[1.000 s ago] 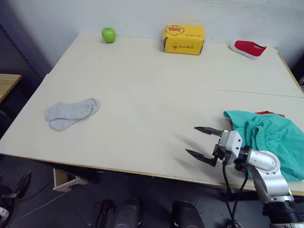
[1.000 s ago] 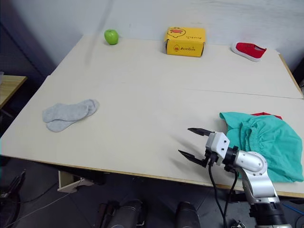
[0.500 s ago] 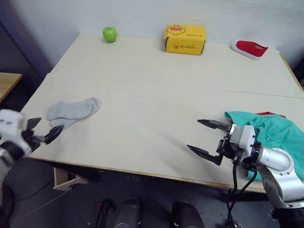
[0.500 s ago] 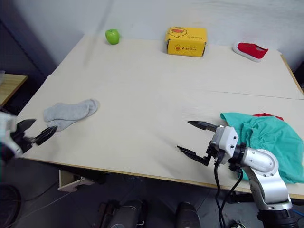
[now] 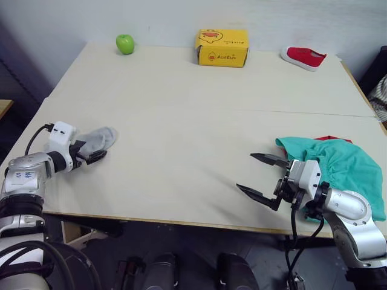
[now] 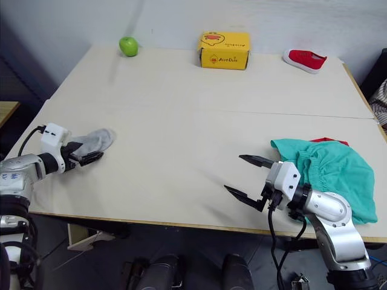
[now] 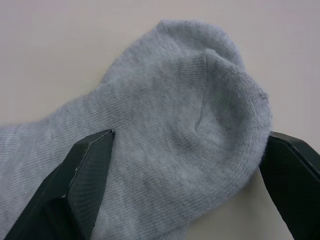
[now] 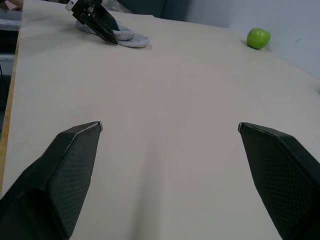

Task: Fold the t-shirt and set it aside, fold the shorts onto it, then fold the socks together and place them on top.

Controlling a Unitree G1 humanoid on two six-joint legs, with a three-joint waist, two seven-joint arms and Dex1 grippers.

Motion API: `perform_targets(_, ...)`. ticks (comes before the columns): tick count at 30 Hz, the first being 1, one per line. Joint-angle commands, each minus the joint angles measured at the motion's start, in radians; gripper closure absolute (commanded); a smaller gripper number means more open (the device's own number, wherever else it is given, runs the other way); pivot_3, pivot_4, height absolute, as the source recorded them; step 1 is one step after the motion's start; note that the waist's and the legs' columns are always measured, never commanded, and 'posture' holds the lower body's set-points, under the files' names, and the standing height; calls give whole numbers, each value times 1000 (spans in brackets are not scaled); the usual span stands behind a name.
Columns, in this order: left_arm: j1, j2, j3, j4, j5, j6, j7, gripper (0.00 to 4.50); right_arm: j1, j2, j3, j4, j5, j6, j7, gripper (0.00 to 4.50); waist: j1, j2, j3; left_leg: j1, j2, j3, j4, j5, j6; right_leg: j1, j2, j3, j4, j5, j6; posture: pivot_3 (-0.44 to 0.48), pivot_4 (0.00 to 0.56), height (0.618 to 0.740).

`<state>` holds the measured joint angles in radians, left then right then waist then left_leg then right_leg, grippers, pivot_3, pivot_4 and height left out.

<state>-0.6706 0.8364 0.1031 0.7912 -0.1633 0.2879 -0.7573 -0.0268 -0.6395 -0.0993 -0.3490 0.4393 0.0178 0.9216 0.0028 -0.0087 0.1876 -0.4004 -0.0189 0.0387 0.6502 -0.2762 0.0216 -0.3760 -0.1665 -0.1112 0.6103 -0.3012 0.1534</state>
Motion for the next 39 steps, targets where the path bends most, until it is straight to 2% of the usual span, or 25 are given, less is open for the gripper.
perform_targets(1,-47,-4,-63,139,87,-24,-15,392,-3,-2,-26,-36,7,-3,-15,0,2,-1,0,1,0,0,0,0,0,0,0,1,1,0,0,0,150,740)
perform_targets(6,-78,-24,-113,287,163,-146,9,1828,-12,3,-30,-28,9,-6,-27,0,7,2,-2,11,4,4,-3,-1,1,5,-1,6,2,1,-1,0,150,740)
perform_targets(9,-78,-38,-103,311,159,-232,-6,2747,-5,-1,-38,-29,10,-9,-31,0,8,6,-5,13,5,7,-3,-1,1,5,-1,8,1,0,-1,0,150,740)
perform_targets(12,-63,-59,-96,241,135,-296,-69,3643,20,-14,-62,-31,8,-13,-28,0,13,6,-5,13,6,8,-2,-2,1,4,-1,9,1,0,-1,0,150,740)
perform_targets(15,-1,-83,-108,34,102,-271,-142,4458,56,-31,-95,-31,6,-16,-19,0,26,6,-5,12,6,10,-2,-3,2,3,-1,10,3,1,-1,0,150,740)
perform_targets(18,102,-110,-139,-285,66,-154,-176,4481,99,-56,-130,-27,4,-21,1,0,34,6,-5,10,5,10,0,-5,5,3,-2,10,1,1,-1,0,150,740)
perform_targets(21,184,-163,-185,-614,37,41,-147,4481,133,-73,-159,-18,5,-21,13,0,41,6,-5,8,3,10,2,-9,8,4,-4,10,-1,1,-1,0,150,740)
perform_targets(23,212,-189,-215,-763,39,134,-125,4481,150,-79,-170,-18,6,-20,18,0,44,5,-4,8,2,11,3,-10,9,5,-4,10,-3,2,0,0,150,740)
perform_targets(26,206,-292,-288,-963,10,318,-71,4481,173,-81,-179,-20,3,-15,24,0,46,5,-4,8,3,11,3,-10,9,5,-3,10,-5,2,1,0,150,740)
perform_targets(31,199,-406,-416,-1054,49,438,1,4481,210,-74,-171,-27,-1,-6,21,0,42,5,-4,7,5,11,3,-9,7,5,0,10,-7,3,1,0,150,740)
perform_targets(34,200,-440,-444,-1061,53,466,31,4481,219,-68,-154,-41,-4,6,13,0,35,4,-3,9,7,12,3,-8,5,5,1,10,-9,3,1,0,150,740)
perform_targets(39,202,-451,-440,-1074,18,435,8,3073,224,-67,-119,-52,-6,33,14,0,36,4,-3,9,9,12,3,-8,4,5,2,10,-10,4,-1,0,150,740)
